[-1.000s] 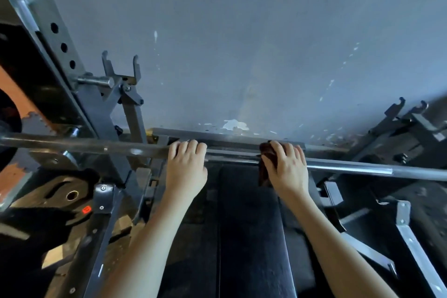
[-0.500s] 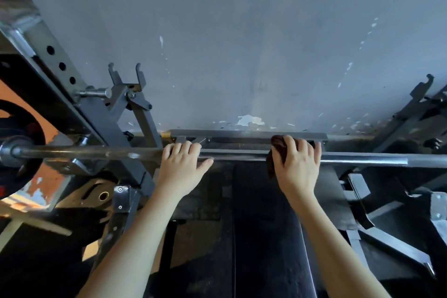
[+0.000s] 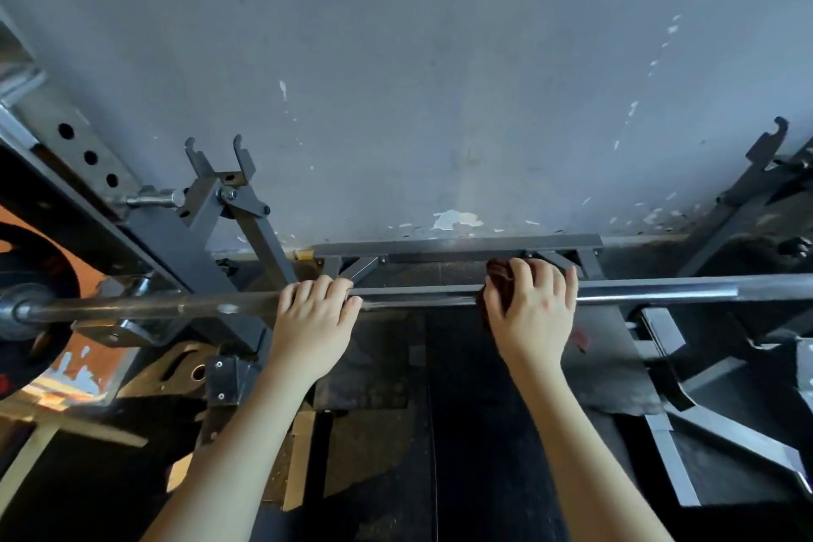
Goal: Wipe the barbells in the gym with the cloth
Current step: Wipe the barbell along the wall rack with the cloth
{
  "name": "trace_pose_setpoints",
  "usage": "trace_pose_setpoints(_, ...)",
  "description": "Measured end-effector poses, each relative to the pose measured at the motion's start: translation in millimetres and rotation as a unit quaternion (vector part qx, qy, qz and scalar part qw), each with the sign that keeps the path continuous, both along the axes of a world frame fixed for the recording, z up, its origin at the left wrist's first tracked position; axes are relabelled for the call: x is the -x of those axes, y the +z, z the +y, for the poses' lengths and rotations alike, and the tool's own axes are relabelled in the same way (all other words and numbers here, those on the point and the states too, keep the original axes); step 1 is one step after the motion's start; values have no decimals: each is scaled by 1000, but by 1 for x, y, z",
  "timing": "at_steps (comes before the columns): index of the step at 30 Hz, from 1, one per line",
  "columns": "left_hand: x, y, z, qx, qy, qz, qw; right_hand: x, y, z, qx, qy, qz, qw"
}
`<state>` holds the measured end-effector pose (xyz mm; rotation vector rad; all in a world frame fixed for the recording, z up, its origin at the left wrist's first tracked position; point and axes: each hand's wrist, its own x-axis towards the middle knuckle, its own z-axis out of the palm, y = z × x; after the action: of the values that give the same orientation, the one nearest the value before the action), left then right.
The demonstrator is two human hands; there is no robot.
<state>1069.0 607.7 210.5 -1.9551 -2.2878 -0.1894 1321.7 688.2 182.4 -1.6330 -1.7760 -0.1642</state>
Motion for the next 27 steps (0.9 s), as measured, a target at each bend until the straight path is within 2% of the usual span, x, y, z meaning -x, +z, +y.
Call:
trace_pose_setpoints(2,-2,1,-1,1,5,8,1000,34,7,-6,22,-32,46,998)
trace_pose_setpoints(5,-5,3,0,8,8,9,1000,74,10,-24,14,97,-16,995)
trace_pose_setpoints(8,-4,5,0,31,4,6,999,46,12,-16,6,182,-65,981)
trace_pose_setpoints(10,-2,6,0,43,-5,5,999,7,8,-5,1,130,-59,990)
trace_pose_setpoints(12,-3,8,2,43,-3,-10,999,-28,6,2,10,21,-26,999)
trace_pose_setpoints(14,-6,13,7,71,4,-30,997,-23,8,0,23,-67,23,997)
trace_pose_setpoints(15,-9,15,11,84,-7,-44,995,-7,11,-2,28,-73,47,996)
trace_pose_setpoints(16,-15,17,15,95,-25,-58,993,13,14,-6,32,-40,63,997)
trace_pose_setpoints(18,-33,22,26,106,-66,-89,988,37,14,-14,25,76,38,996)
trace_pose_setpoints(21,-61,23,42,119,-88,-115,982,2,11,-9,34,171,-20,984)
trace_pose_setpoints(24,-71,17,43,117,-75,-65,988,-73,10,8,22,71,-26,997)
trace_pose_setpoints(27,-71,14,41,94,-68,-60,991,-104,12,22,42,-43,24,998)
